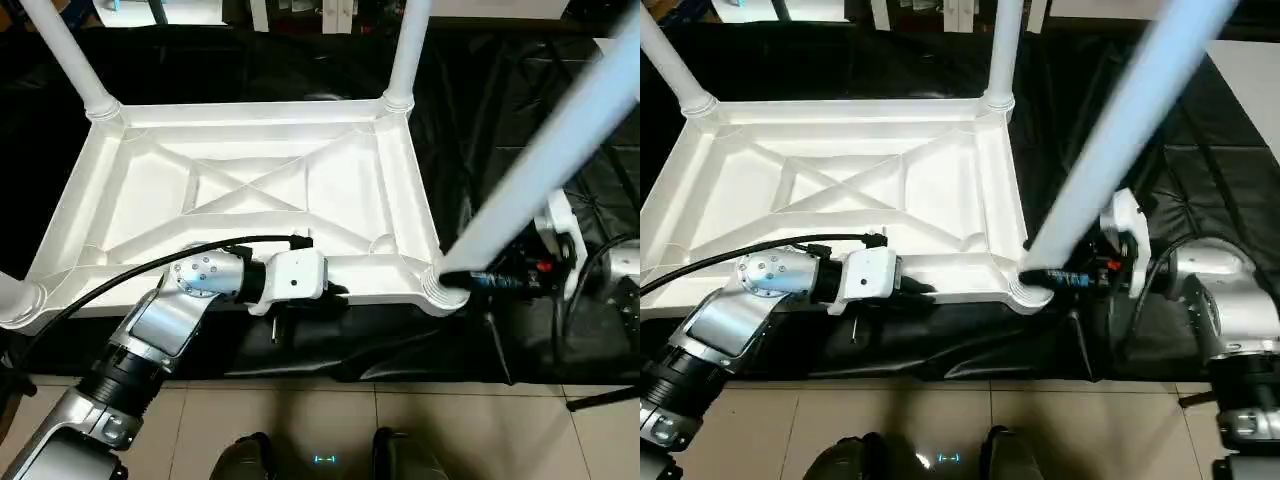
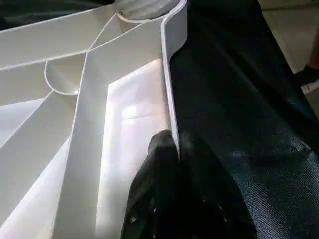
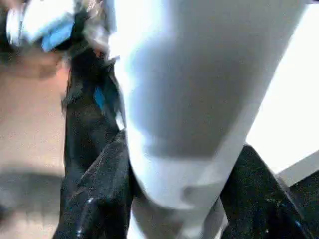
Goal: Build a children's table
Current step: Insert table leg to table base
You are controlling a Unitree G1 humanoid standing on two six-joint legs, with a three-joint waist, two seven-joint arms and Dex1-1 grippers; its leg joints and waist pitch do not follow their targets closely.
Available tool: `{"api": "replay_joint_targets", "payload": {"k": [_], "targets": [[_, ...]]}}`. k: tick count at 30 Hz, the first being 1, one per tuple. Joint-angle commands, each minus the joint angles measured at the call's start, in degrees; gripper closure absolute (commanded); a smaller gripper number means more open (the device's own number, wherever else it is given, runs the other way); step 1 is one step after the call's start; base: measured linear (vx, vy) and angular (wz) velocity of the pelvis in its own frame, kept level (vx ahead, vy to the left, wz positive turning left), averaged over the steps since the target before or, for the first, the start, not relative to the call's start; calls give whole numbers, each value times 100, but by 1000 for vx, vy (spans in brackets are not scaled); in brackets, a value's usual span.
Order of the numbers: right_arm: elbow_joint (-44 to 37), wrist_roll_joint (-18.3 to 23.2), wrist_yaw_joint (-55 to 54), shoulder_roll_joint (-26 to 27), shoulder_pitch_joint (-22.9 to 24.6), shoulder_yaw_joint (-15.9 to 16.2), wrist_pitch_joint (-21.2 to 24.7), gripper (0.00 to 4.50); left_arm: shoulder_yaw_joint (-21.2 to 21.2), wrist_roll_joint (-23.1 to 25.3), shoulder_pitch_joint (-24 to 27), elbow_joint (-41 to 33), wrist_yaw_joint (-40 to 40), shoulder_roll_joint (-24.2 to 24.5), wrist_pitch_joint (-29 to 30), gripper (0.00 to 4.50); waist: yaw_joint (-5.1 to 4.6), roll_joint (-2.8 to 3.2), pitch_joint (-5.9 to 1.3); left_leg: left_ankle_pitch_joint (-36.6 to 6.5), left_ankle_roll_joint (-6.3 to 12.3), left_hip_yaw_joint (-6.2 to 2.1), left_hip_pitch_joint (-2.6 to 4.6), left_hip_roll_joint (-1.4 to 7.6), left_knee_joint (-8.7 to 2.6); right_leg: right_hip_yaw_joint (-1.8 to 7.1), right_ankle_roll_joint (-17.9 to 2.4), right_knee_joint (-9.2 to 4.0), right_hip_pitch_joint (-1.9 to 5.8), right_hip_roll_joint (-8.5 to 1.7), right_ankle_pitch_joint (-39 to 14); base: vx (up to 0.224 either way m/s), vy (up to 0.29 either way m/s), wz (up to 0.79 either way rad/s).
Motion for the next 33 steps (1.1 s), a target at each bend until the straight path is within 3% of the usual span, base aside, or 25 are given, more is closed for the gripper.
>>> {"api": "replay_joint_targets", "payload": {"k": [1,4,6,10,15,16,17,18,19,20,21,23,24,26,28,30,33], "targets": [[-33,495,-510,123,-78,-509,284,255,-377,-46,272,13,-145,-112,-122,450,-21,-186,-324,-204,1075,7,55,144,-314,80,-1867,-364,313,-120,-385,0,0,0],[-39,1004,-1110,363,21,-978,809,258,-387,-45,380,-71,-88,-122,-87,450,-17,-185,-342,-68,1046,15,78,145,-312,87,-1872,-347,303,-111,-191,0,0,0],[-417,1643,-1680,632,279,-1460,1436,258,-372,34,500,-140,64,-138,-74,450,12,-161,-343,65,1090,25,75,141,-312,92,-1869,-326,312,-108,84,0,0,0],[-417,1643,-1680,632,279,-1460,1436,258,-372,34,500,-140,64,-138,-74,450,12,-175,-351,162,1095,35,60,115,-304,70,-1817,-317,316,-87,264,0,0,0],[-560,1811,-1828,689,342,-1549,1588,259,-366,59,523,-148,110,-143,-83,450,5,-176,-318,-114,934,35,69,119,-339,88,-1684,-376,306,-110,-231,0,0,0],[-1227,3317,-2981,1047,459,-1806,1709,259,-176,261,556,-77,800,-353,-26,450,22,-63,-333,-43,913,20,85,123,-338,96,-1696,-357,307,-123,-137,0,0,0],[-2046,5487,-4470,1484,573,-2115,1832,259,103,484,596,13,1721,-663,78,450,38,-91,-324,39,939,6,111,151,-342,127,-1618,-360,307,-150,113,0,0,0],[-2086,5653,-4542,1497,581,-2125,1838,259,118,495,599,14,1772,-681,85,450,28,-106,-336,-6,963,-9,101,153,-356,93,-1556,-360,300,-126,75,0,0,0],[-2238,6296,-4820,1546,612,-2165,1863,259,177,536,614,17,1967,-754,112,450,31,-98,-342,25,938,-22,105,143,-360,91,-1512,-357,310,-125,48,0,0,0],[-2323,6935,-4931,1495,645,-2114,1846,259,207,542,627,4,2053,-796,131,450,-1,-144,-328,-94,889,-5,58,82,-369,83,-1397,-398,335,-83,-169,0,0,0],[-2404,7457,-5044,1463,673,-2094,1868,259,216,535,648,-24,2092,-826,150,450,-16,-152,-316,-123,873,-7,15,63,-381,81,-1333,-417,350,-96,-281,0,0,0],[-2552,8159,-5091,1398,742,-2072,2086,259,199,547,710,-104,2101,-862,193,450,-40,-120,-315,-204,861,-5,13,50,-391,81,-1193,-460,344,-108,-544,0,0,0],[-2552,8159,-5091,1398,742,-2072,2086,259,199,547,710,-104,2101,-862,193,450,-62,-129,-322,-110,887,-9,-12,36,-391,71,-1127,-455,351,-94,-456,0,0,0],[-2679,8380,-5094,1417,812,-2234,2764,259,170,608,817,-221,2101,-914,218,450,-92,-130,-328,16,937,-7,-23,20,-380,60,-1101,-446,336,-70,-291,0,0,0],[-2801,8403,-5241,1536,838,-2367,3019,259,172,660,853,-248,2126,-950,223,450,-99,-129,-344,212,1010,-6,-34,16,-362,64,-1125,-412,338,-58,76,0,0,0],[-2858,8403,-5318,1620,836,-2441,3113,259,174,690,862,-251,2141,-967,225,450,-98,-122,-357,389,1075,-6,-32,16,-351,46,-1160,-376,329,-54,405,0,0,0],[-2993,8403,-5479,1898,760,-2698,3300,259,156,737,877,-273,2224,-975,259,450,-98,-106,-353,426,1103,-4,-31,28,-350,39,-1221,-367,317,-61,487,0,0,0]]}}
